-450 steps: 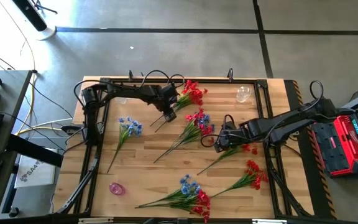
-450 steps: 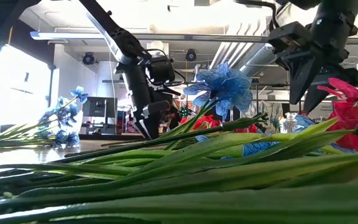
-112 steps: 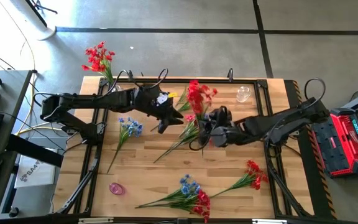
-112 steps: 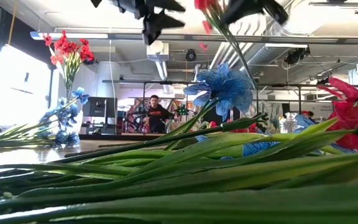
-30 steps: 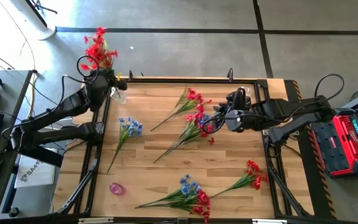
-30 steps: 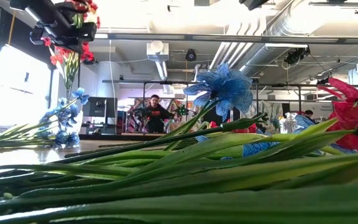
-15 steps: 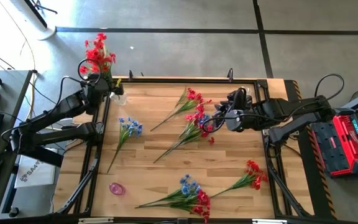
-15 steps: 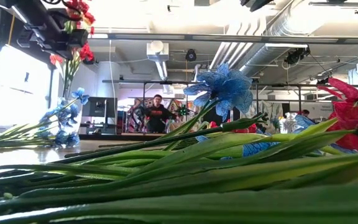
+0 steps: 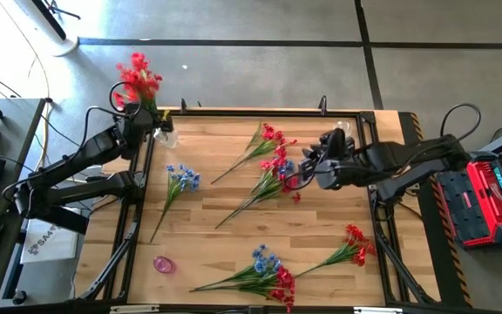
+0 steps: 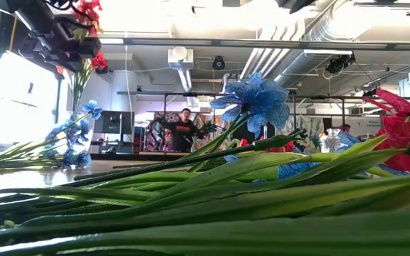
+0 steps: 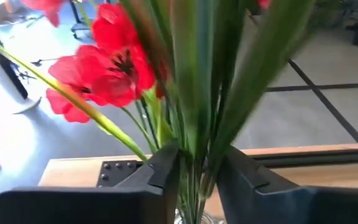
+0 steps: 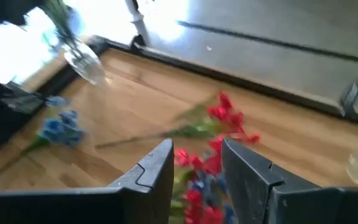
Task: Sort flowers into vase by color
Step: Put the middle right red flower into the left transparent vase
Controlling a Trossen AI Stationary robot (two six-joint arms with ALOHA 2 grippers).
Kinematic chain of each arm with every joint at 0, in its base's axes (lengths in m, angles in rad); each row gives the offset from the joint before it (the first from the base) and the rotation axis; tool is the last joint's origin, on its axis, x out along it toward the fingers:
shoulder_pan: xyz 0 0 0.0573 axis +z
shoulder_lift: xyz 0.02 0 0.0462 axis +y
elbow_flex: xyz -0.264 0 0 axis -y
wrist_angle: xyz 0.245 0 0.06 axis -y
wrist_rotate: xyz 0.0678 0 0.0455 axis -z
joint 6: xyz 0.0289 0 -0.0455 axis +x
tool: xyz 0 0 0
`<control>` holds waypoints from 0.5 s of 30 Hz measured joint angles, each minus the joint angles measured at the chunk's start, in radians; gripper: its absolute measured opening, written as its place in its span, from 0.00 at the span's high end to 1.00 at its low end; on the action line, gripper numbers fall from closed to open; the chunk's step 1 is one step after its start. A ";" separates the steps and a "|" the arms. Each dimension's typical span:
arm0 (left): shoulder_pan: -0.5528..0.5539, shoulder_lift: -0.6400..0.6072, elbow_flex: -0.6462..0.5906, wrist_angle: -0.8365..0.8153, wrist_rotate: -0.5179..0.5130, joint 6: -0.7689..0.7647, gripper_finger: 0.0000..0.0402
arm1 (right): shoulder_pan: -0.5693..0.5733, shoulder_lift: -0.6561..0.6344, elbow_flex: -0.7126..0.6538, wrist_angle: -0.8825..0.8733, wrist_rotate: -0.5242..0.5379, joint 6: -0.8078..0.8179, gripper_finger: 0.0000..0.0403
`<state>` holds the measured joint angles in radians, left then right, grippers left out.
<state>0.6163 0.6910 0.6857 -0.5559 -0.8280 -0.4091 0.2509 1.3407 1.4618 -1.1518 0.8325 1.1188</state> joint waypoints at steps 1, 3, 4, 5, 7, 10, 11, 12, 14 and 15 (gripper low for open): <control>0.000 0.000 0.000 0.000 0.015 0.000 0.75 | 0.000 0.001 -0.021 -0.014 -0.015 0.038 0.69; 0.000 0.000 0.000 -0.001 0.050 0.001 0.70 | 0.000 0.001 -0.081 -0.017 -0.065 0.115 0.69; 0.000 0.000 0.000 -0.003 0.075 0.001 0.68 | 0.000 0.001 -0.113 -0.008 -0.090 0.162 0.68; 0.000 0.000 0.002 -0.010 0.101 0.001 0.65 | 0.001 0.001 -0.147 0.004 -0.120 0.220 0.67; 0.000 0.000 0.009 -0.024 0.148 0.010 0.60 | 0.009 0.002 -0.210 0.027 -0.182 0.329 0.64; 0.000 0.000 0.030 -0.055 0.193 0.025 0.53 | 0.015 0.002 -0.299 0.078 -0.279 0.462 0.61; 0.000 0.000 0.041 -0.071 0.199 0.024 0.52 | 0.015 0.002 -0.325 0.087 -0.314 0.498 0.59; 0.000 0.000 0.050 -0.083 0.204 0.022 0.50 | 0.016 0.002 -0.349 0.096 -0.351 0.529 0.58; 0.000 0.000 0.069 -0.106 0.215 0.021 0.47 | 0.019 0.002 -0.390 0.124 -0.409 0.571 0.56; 0.000 0.000 0.079 -0.120 0.219 0.020 0.46 | 0.021 0.002 -0.408 0.135 -0.435 0.587 0.55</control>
<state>0.6159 0.6910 0.7651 -0.6760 -0.6088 -0.3889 0.2714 1.3426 1.0535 -1.0165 0.3970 1.7058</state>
